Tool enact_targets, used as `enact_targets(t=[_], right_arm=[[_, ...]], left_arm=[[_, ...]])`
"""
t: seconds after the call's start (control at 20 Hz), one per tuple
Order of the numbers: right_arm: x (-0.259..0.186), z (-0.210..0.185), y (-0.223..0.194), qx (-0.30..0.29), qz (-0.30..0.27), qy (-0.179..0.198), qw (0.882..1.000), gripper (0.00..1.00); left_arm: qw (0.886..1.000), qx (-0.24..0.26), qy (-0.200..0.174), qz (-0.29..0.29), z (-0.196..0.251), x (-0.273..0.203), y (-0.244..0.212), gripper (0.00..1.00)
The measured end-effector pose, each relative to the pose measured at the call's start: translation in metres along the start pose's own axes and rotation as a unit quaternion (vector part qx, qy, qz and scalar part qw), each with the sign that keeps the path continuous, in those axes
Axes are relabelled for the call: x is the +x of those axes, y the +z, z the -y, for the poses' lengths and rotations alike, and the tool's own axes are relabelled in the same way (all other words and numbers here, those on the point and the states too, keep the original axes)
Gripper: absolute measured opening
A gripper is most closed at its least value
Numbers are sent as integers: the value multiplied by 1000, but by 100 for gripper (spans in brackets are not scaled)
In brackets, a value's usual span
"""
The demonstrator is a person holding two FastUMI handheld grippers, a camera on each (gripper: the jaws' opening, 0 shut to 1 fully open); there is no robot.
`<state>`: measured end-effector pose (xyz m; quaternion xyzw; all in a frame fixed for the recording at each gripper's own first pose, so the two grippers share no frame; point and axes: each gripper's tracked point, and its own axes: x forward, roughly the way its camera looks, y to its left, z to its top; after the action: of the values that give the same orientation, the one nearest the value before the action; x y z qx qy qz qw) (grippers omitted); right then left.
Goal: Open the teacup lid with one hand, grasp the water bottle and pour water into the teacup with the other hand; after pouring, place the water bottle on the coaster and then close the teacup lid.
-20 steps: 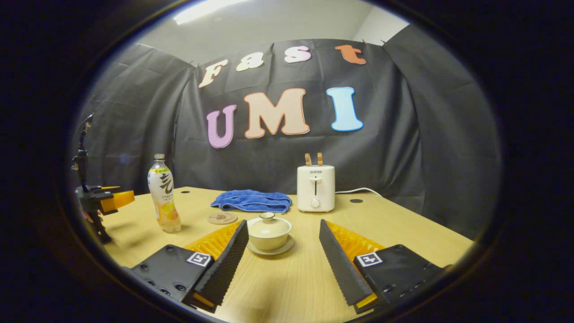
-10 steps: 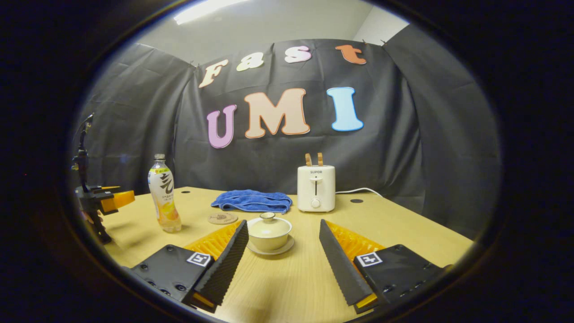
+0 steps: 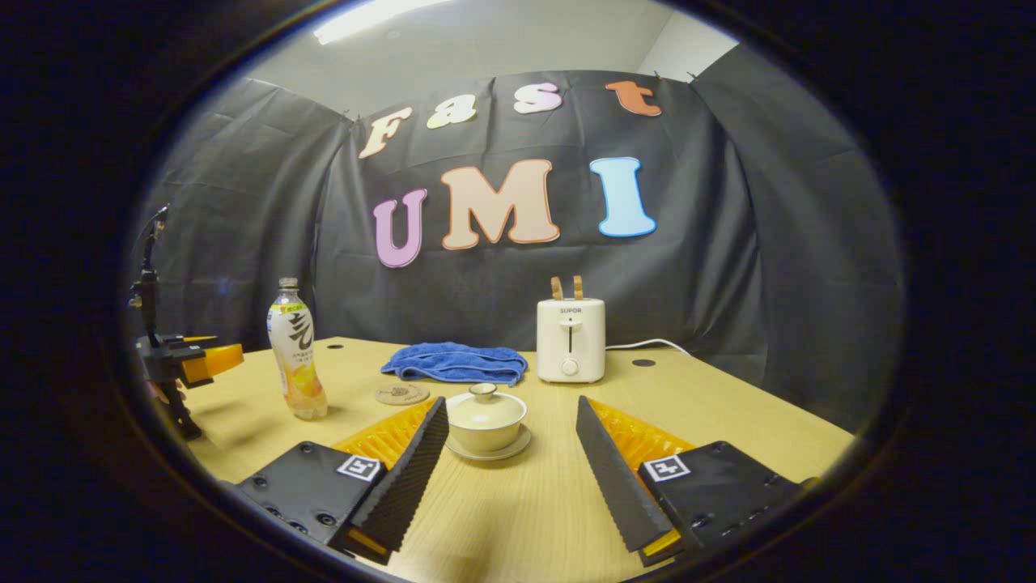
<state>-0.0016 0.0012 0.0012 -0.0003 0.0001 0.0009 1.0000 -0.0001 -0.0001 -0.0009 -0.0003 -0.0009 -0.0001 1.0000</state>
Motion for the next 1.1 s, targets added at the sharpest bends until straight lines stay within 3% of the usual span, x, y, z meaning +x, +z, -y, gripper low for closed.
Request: enact_targets(t=[1.1], right_arm=[[20, -24, -2, 1, -9, 51, 999, 100]], left_arm=[[1000, 0, -7, 1, 2, -1, 0, 94]])
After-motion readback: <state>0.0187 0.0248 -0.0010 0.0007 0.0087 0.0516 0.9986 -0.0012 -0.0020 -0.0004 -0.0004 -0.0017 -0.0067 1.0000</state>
